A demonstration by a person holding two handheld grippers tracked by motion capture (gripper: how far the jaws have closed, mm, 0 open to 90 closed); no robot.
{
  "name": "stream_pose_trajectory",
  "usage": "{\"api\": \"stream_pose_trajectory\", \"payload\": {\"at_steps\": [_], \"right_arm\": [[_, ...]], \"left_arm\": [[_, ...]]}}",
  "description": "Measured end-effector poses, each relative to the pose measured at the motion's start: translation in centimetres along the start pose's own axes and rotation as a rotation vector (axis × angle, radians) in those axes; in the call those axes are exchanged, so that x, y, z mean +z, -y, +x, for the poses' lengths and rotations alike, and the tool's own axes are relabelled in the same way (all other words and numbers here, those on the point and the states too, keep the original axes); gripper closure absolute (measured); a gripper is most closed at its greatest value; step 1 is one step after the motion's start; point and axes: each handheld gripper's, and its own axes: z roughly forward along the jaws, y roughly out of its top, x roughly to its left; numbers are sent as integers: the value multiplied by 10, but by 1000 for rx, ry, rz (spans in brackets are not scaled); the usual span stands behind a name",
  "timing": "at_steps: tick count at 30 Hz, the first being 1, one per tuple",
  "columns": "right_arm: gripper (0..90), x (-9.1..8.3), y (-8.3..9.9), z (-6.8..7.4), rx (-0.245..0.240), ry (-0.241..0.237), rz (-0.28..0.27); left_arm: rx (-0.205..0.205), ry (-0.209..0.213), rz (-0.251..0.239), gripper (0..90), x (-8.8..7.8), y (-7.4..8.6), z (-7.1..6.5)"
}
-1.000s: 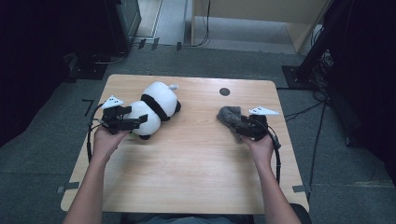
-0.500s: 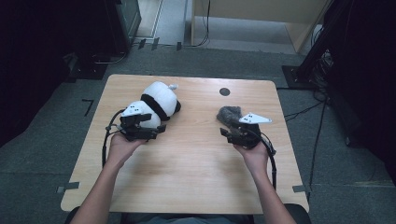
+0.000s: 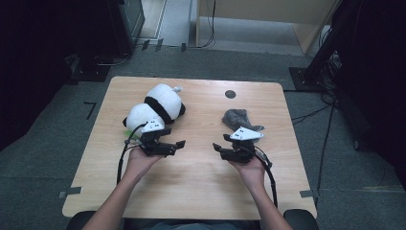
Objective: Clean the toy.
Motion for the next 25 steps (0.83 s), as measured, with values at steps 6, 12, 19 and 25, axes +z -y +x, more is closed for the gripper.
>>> {"api": "stream_pose_trajectory", "payload": {"at_steps": [6, 12, 19, 25], "right_arm": [[429, 6, 3, 8, -36, -15, -5], [401, 15, 9, 10, -19, -51, 12], [282, 26, 11, 13, 20, -61, 52], [278, 26, 10, 12, 20, -40, 56]], "left_arm": [[7, 21, 24, 169, 10, 9, -9], [27, 32, 61, 169, 22, 15, -15], [25, 25, 66, 169, 26, 16, -12], [18, 17, 70, 169, 27, 17, -9]]}}
